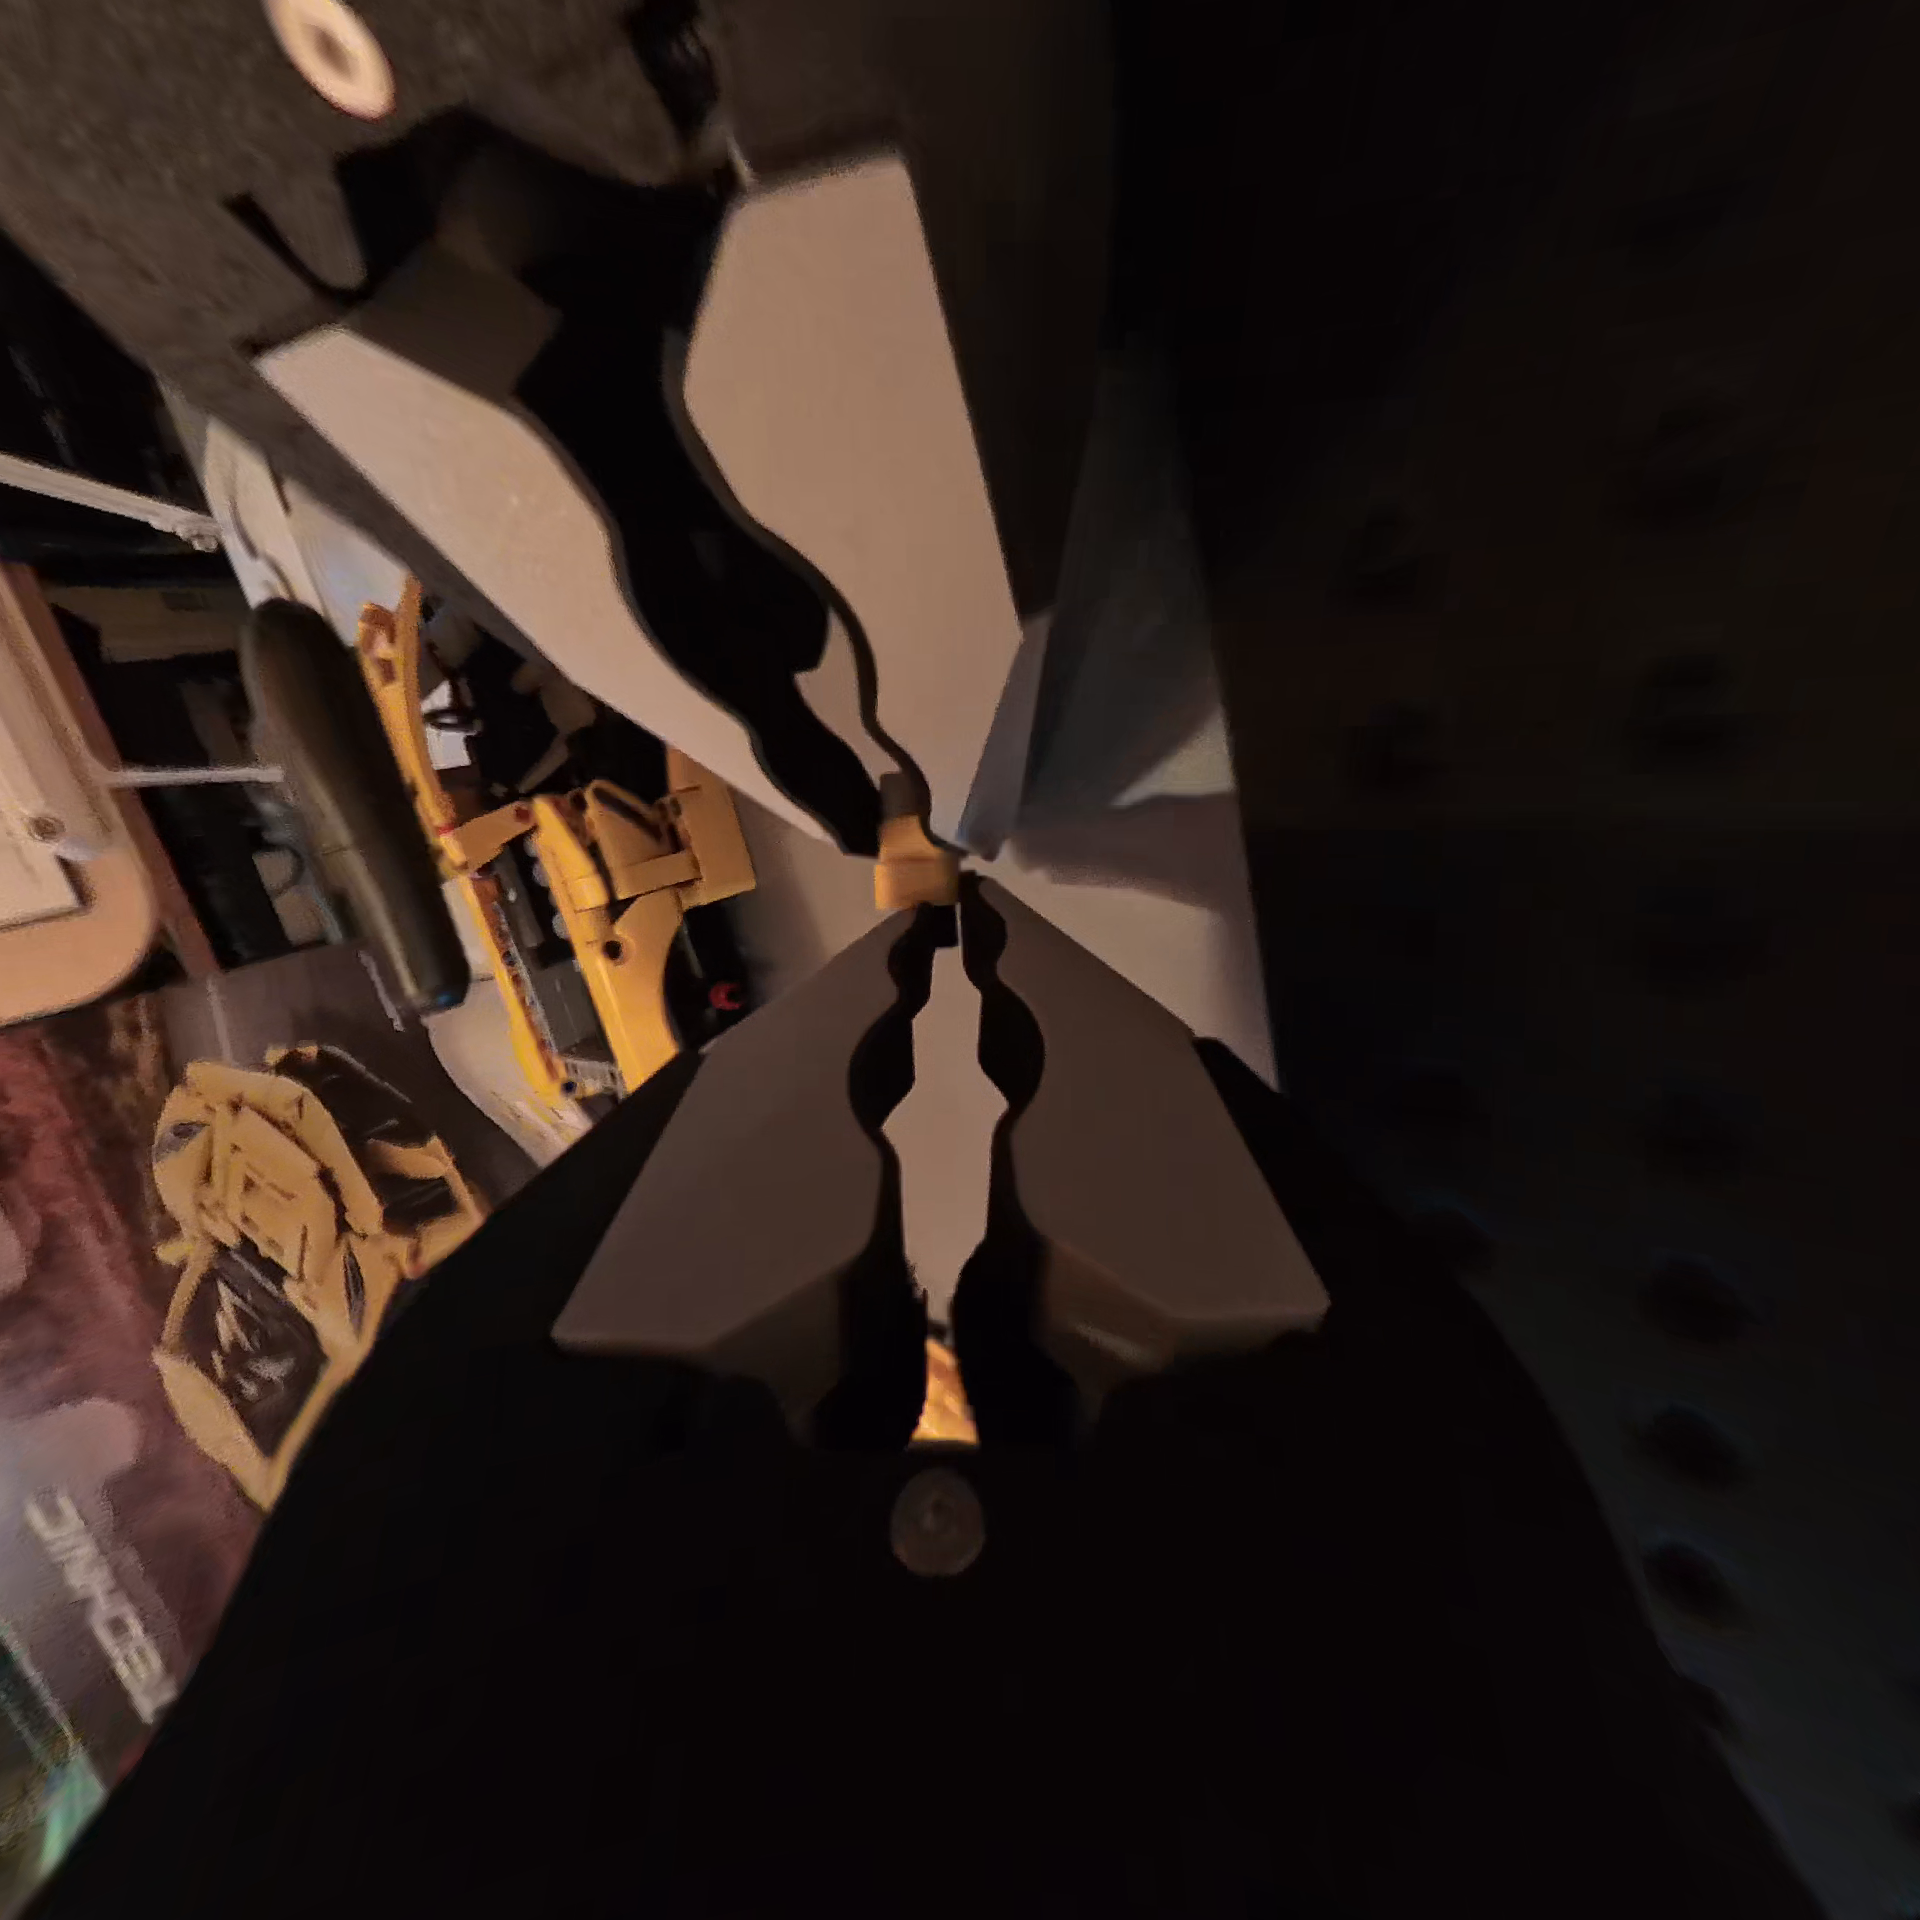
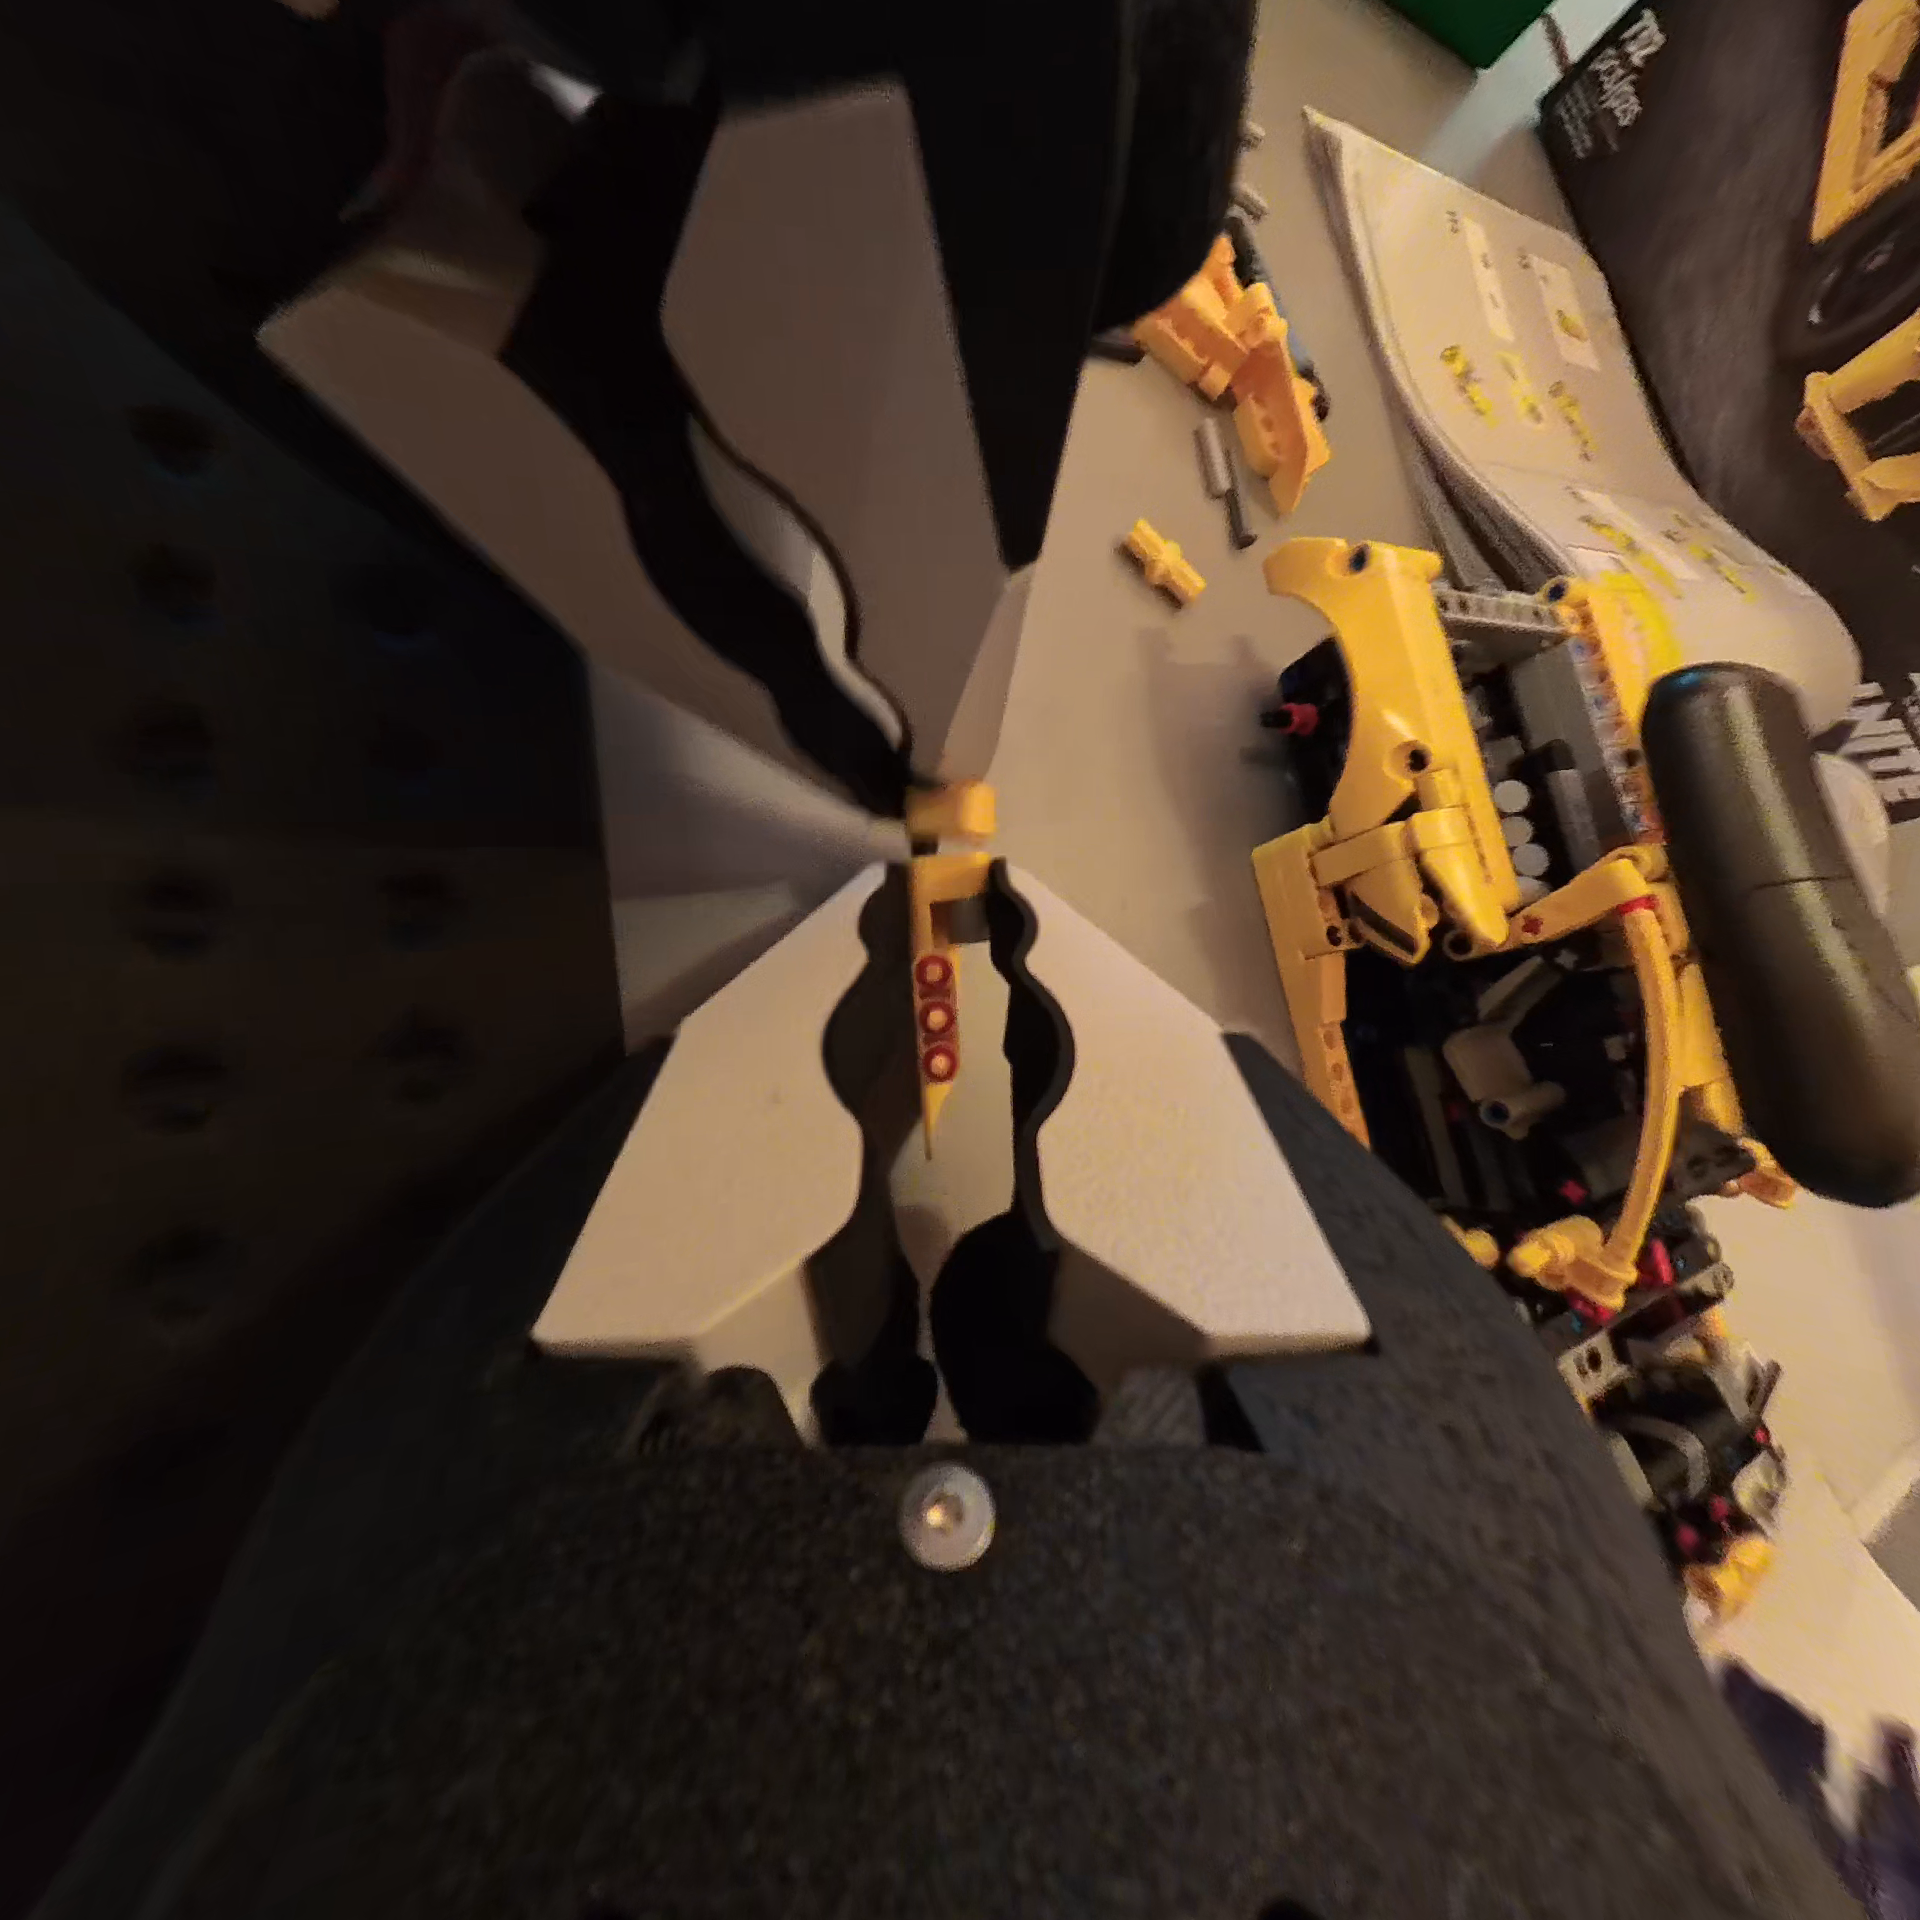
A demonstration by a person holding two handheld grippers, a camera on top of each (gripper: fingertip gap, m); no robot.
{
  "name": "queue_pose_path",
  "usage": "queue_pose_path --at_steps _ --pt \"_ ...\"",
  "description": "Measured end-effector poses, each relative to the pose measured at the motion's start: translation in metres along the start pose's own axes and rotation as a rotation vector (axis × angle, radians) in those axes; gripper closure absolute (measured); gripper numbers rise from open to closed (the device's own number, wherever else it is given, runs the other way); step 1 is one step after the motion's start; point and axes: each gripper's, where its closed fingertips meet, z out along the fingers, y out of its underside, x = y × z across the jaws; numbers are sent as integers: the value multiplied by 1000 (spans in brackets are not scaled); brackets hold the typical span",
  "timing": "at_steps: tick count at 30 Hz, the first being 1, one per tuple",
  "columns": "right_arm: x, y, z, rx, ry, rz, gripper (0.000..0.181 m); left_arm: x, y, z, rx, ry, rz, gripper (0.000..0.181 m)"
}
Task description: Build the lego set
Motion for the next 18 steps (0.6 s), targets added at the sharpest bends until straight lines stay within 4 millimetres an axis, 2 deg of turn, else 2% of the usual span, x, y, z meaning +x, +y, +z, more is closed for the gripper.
queue_pose_path --at_steps 4,10,13,15,16,18 --pt "14 -9 -8 74 39 73 167 -16 -1 -3 54 -19 -137 177" --pt "15 -12 -12 124 29 66 167 -20 -5 -8 159 -29 -216 175" --pt "20 -25 -23 261 12 86 167 -30 -6 -26 344 41 -431 172" --pt "23 -33 -32 339 -8 114 167 -35 -3 -38 483 129 -606 159" --pt "23 -40 -38 399 -31 121 167 -36 -3 -43 549 178 -672 158" --pt "23 -47 -45 476 -68 159 167 -39 -8 -55 674 235 -737 158"
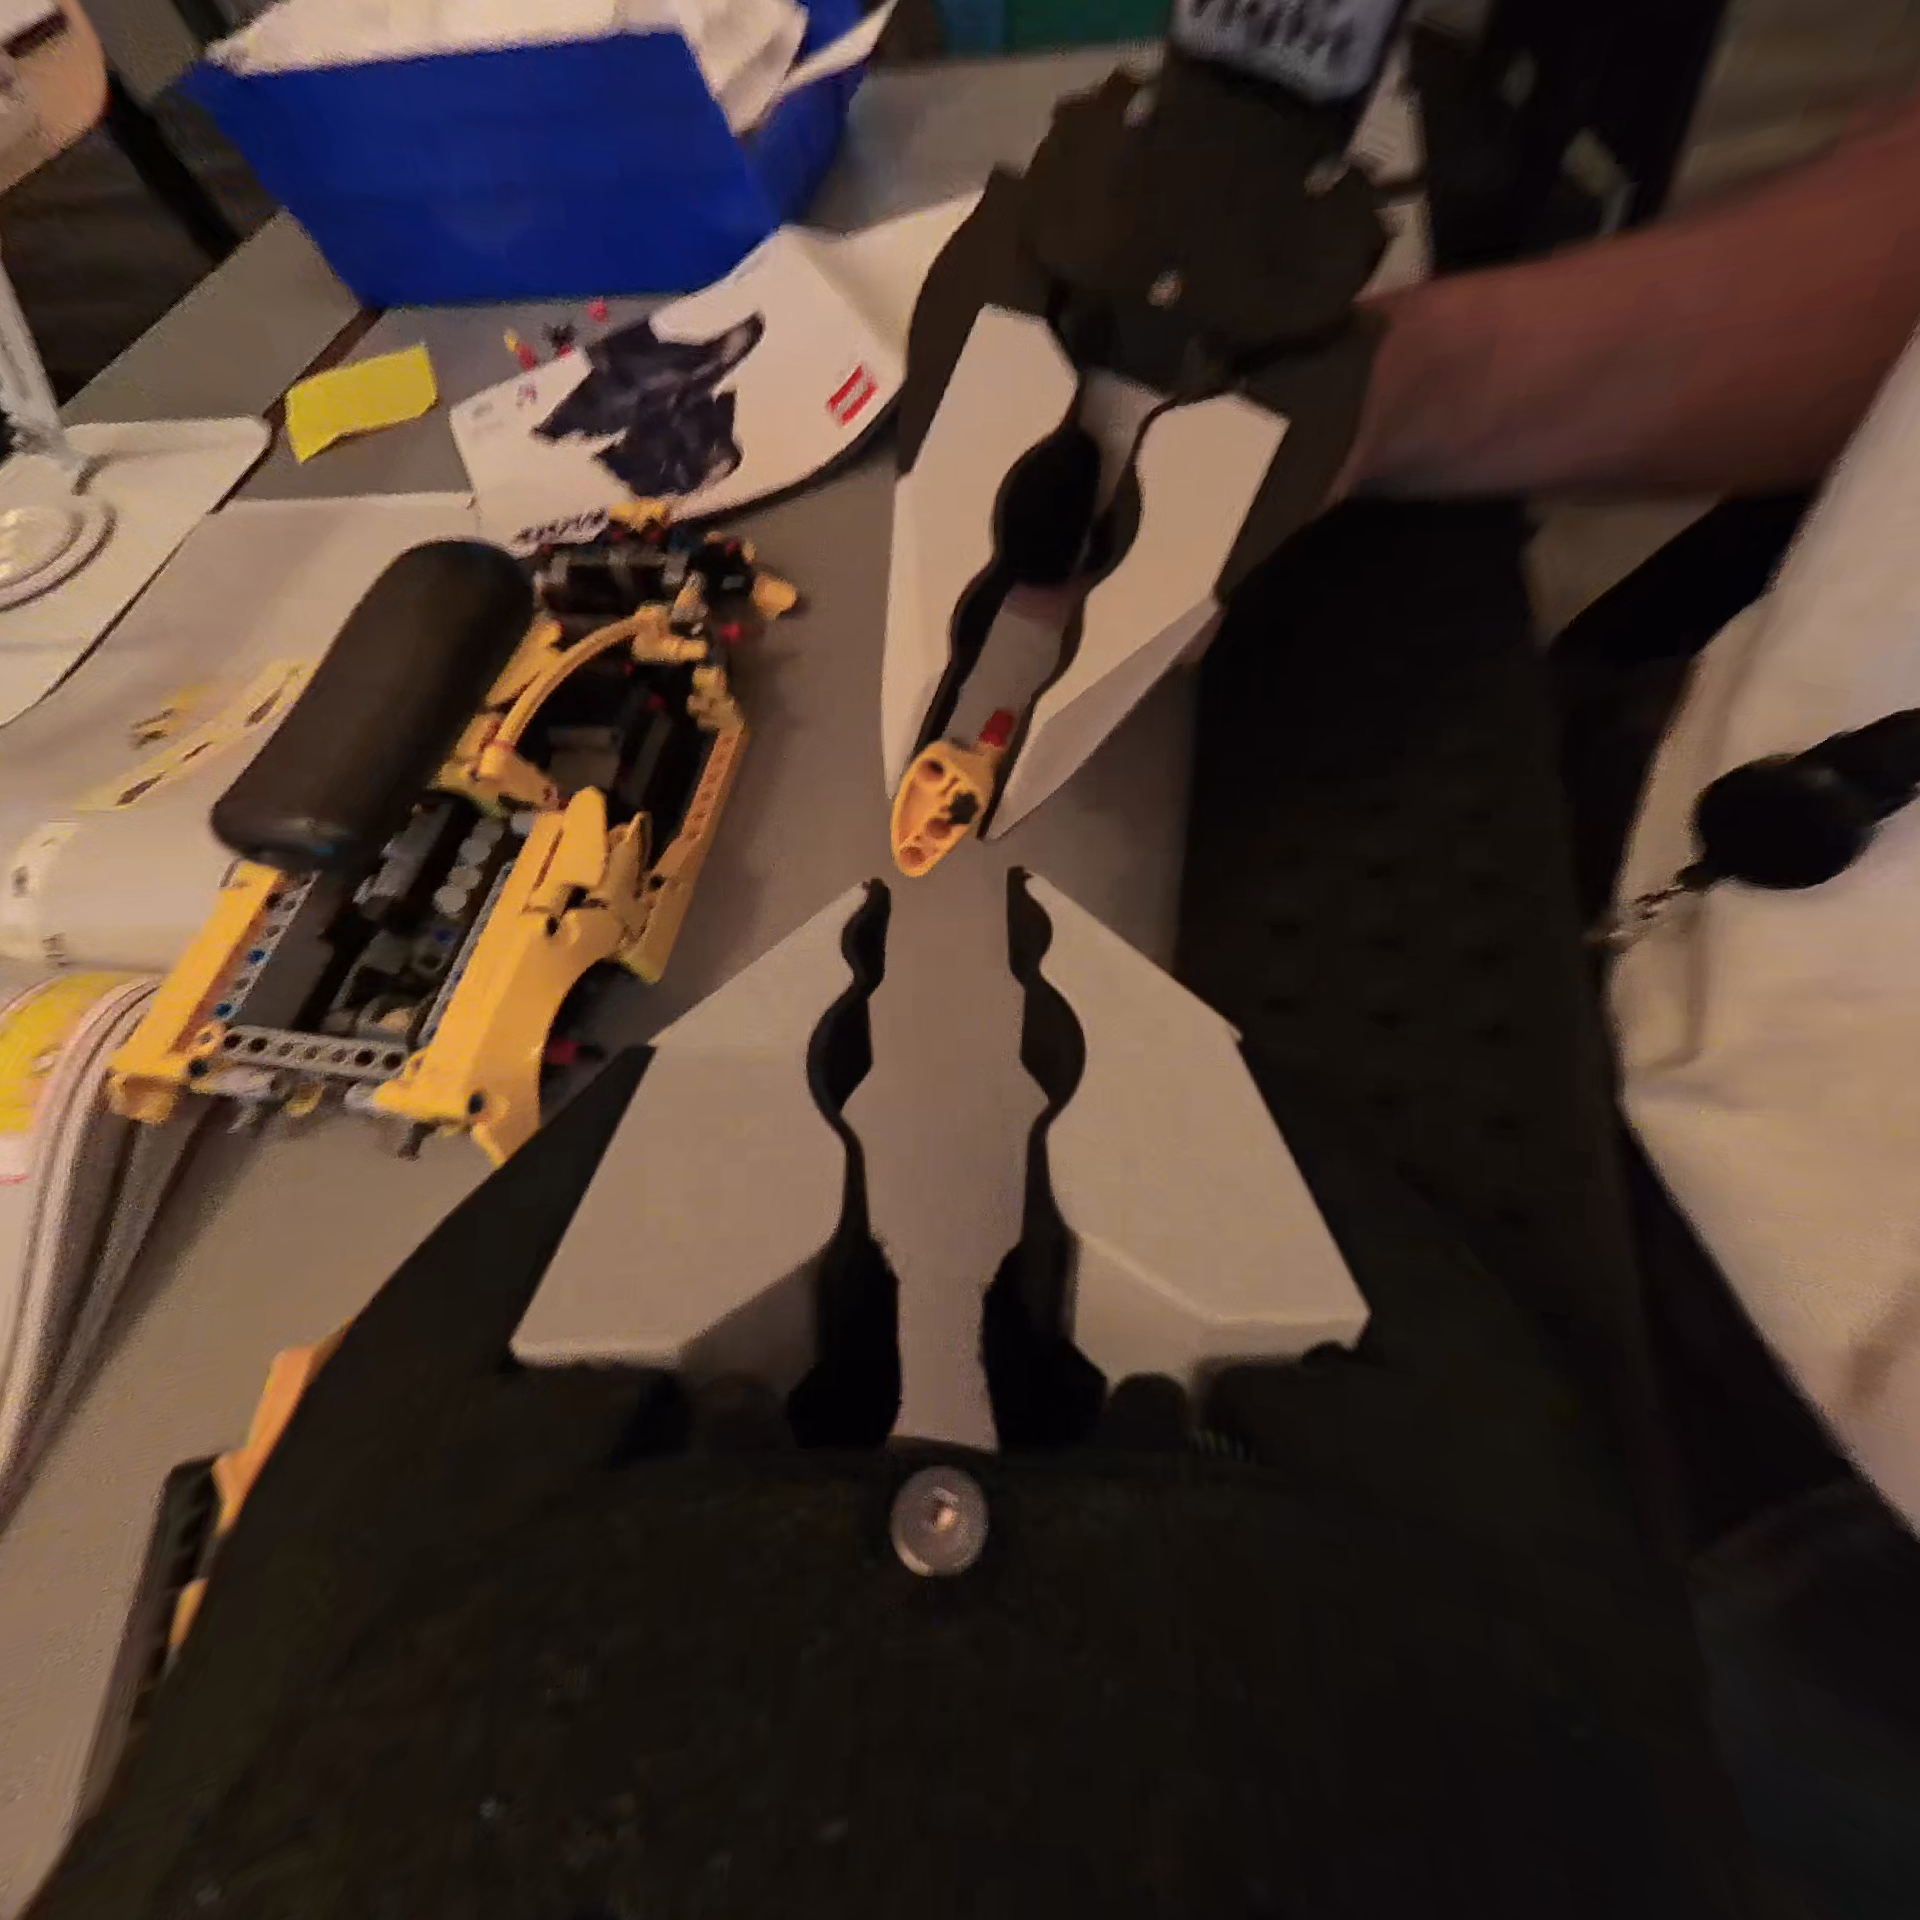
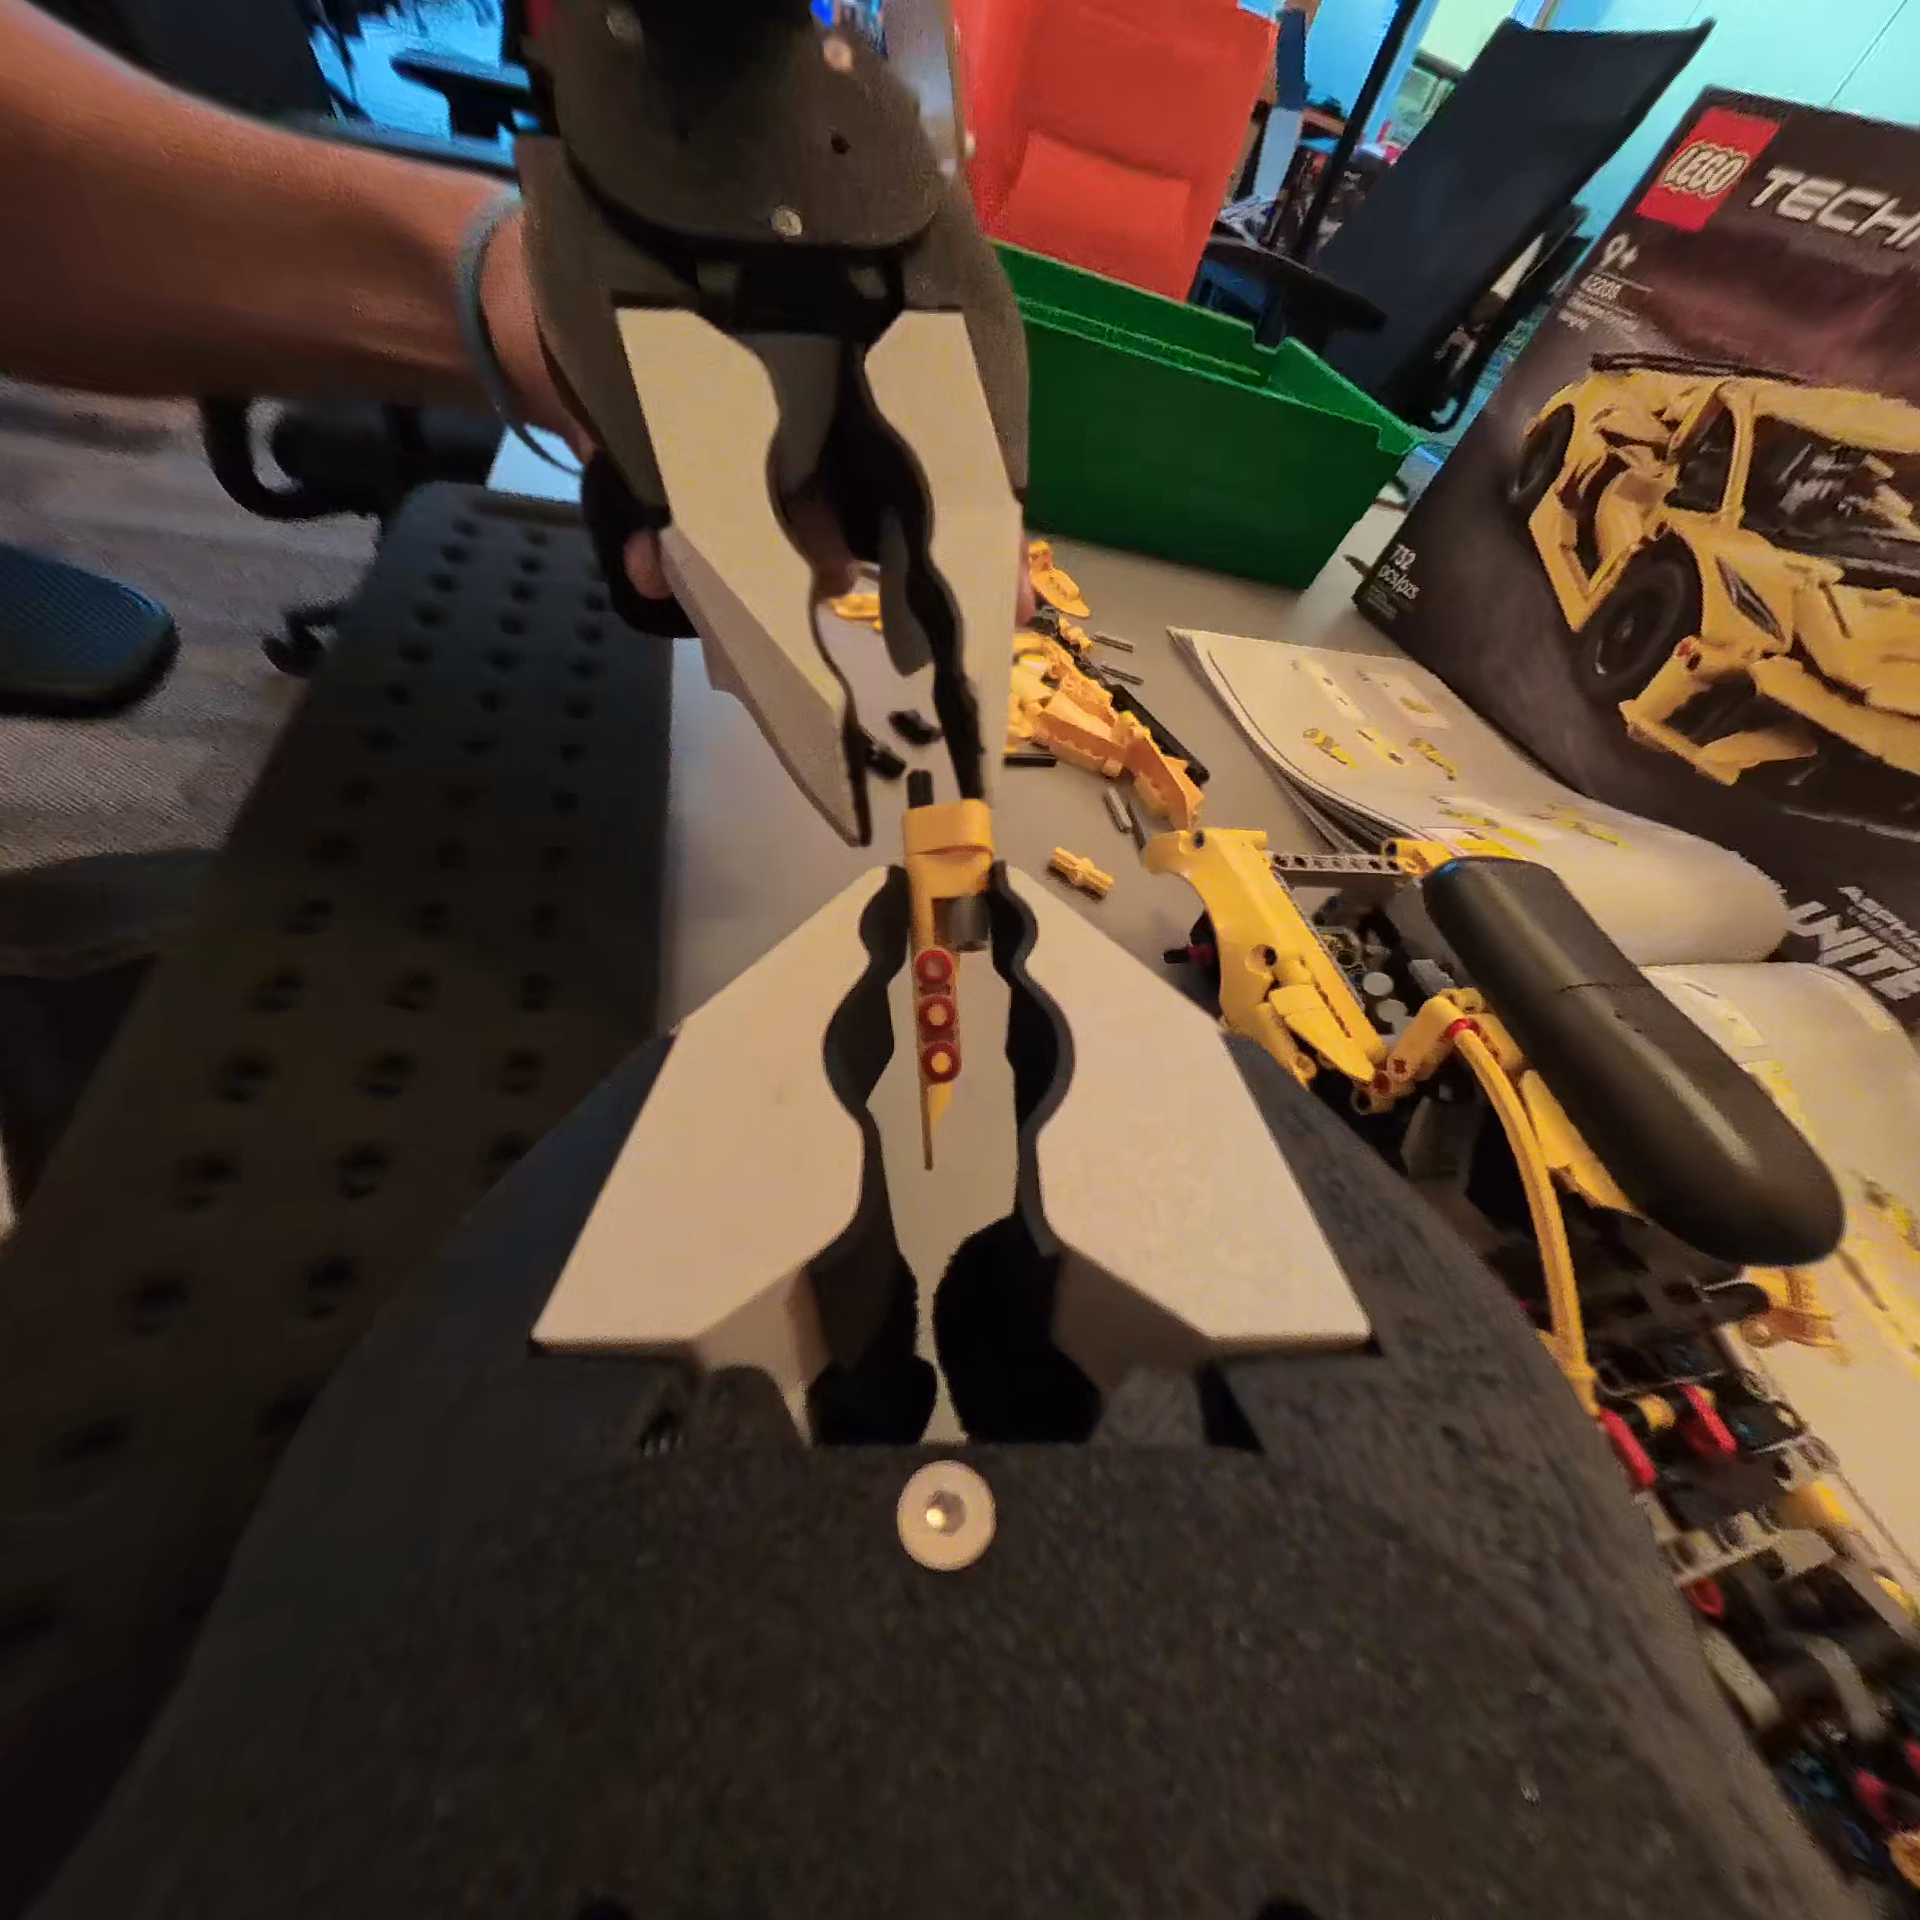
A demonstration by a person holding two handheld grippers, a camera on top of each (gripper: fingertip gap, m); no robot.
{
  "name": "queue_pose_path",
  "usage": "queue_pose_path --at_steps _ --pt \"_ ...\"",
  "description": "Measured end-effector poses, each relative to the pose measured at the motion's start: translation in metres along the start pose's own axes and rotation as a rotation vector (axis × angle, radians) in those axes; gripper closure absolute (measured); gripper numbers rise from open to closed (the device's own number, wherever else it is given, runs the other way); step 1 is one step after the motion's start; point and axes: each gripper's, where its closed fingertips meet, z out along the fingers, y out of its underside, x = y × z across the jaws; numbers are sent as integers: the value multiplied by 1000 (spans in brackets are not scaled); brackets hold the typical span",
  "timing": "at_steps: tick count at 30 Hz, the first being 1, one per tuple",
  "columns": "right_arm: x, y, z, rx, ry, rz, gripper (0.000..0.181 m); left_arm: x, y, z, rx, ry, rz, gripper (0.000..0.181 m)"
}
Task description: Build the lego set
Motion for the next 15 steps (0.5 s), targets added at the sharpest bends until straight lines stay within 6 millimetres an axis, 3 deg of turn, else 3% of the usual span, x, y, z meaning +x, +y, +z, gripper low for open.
queue_pose_path --at_steps 9,15 --pt "-16 -3 -1 22 -112 65 167 15 1 10 2 32 92 162" --pt "-13 -1 0 -7 -76 32 167 12 3 12 16 5 -31 165"
